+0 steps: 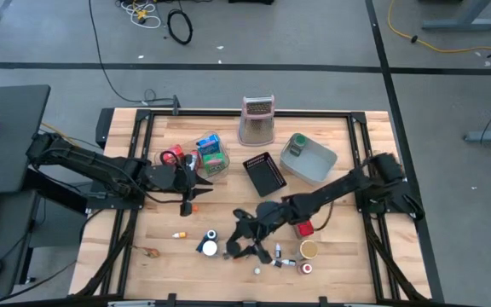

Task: Pick & Place Kitchen Items
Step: Put the small black seasoning bottle into the gray bin

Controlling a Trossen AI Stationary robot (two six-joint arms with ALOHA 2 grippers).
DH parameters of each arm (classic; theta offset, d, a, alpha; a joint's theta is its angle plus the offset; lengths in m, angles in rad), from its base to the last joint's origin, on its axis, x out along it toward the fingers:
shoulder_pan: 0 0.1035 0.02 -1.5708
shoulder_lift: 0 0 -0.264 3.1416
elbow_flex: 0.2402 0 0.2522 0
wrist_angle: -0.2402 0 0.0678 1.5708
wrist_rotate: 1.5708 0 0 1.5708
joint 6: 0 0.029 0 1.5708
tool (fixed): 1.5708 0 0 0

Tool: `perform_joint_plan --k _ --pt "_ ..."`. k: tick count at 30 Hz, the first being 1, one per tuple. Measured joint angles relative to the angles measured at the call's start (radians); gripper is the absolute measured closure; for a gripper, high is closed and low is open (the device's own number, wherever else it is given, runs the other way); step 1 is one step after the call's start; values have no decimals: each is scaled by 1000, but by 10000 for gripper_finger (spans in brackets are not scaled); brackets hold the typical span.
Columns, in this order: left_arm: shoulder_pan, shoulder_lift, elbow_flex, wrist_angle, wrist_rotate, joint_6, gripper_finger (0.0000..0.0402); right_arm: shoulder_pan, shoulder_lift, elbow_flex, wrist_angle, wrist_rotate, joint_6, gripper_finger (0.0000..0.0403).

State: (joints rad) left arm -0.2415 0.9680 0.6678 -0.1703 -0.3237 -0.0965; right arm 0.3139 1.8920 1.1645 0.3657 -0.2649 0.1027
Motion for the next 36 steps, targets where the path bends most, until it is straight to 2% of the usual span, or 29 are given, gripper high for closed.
perform_joint_plan --k 5,13,16,20,25,28,36 --pt "0 0 0 0 0 1 314 -3 -220 0 -339 193 -72 184" --pt "0 0 0 1 0 2 314 26 -584 -5 -756 670 -46 179" --pt "0 0 0 0 1 3 314 28 -681 -80 -815 803 9 174" --pt "0 0 0 -3 3 8 314 2 -786 -256 -819 893 98 182" --pt "0 0 0 -4 3 26 314 -48 -890 -480 -808 1136 248 177" --pt "0 0 0 -4 3 26 313 -87 -946 -573 -749 1147 281 170" --pt "0 0 0 2 -2 61 313 -233 -1020 -753 -559 1114 231 174"
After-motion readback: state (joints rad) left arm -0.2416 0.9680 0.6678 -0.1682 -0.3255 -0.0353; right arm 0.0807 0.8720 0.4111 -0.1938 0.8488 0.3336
